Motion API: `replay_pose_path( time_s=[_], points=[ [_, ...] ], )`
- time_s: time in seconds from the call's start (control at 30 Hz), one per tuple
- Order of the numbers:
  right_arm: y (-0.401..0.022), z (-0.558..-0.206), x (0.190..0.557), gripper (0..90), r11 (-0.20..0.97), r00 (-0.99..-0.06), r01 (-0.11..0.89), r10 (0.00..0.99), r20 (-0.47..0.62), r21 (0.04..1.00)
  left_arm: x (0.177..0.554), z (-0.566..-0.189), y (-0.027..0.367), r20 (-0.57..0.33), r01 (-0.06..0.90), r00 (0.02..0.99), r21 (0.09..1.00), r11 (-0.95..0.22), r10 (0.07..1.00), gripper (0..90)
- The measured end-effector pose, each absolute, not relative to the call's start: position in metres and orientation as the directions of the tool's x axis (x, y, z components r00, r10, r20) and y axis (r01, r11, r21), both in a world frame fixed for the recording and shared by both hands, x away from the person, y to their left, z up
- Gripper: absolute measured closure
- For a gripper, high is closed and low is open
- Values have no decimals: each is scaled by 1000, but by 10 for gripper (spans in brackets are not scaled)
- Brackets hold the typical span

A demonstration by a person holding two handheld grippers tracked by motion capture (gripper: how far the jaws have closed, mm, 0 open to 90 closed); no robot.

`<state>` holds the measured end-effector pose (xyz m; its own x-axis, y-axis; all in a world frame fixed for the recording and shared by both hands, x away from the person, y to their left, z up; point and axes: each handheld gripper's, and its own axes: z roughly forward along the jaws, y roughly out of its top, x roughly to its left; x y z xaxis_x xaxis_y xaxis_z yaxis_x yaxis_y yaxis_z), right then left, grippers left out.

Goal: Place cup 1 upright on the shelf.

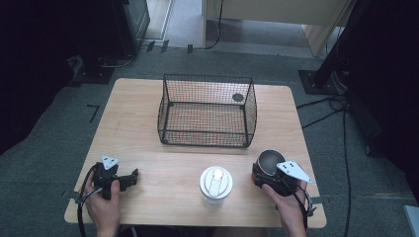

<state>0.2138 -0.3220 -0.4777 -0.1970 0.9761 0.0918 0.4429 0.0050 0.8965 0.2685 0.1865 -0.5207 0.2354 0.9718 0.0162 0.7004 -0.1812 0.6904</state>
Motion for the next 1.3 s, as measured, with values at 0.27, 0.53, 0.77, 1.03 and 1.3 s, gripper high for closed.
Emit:
replay_pose_path(
  time_s=[0.27, 0.53, 0.77, 1.03, 1.3],
  points=[
    [-321, -475, 213, 69, 1, -194, 445, 976, 96, 895, 268, -521, 186, 16, 700, 235, 691, -181, 972, 0],
    [-317, -458, 212, 71, 20, -197, 425, 978, 71, 905, 269, -521, 187, 16, 700, 236, 690, -181, 972, 0],
    [-313, -444, 212, 72, 27, -207, 408, 976, 64, 912, 268, -521, 186, 15, 701, 235, 691, -180, 972, 0],
    [-308, -430, 217, 72, 45, -220, 389, 974, 45, 920, 268, -521, 186, 15, 700, 234, 691, -179, 972, 0],
    [-302, -416, 224, 73, 42, -232, 368, 971, 48, 929, 269, -521, 186, 14, 700, 233, 692, -178, 972, 0]
  ],
)
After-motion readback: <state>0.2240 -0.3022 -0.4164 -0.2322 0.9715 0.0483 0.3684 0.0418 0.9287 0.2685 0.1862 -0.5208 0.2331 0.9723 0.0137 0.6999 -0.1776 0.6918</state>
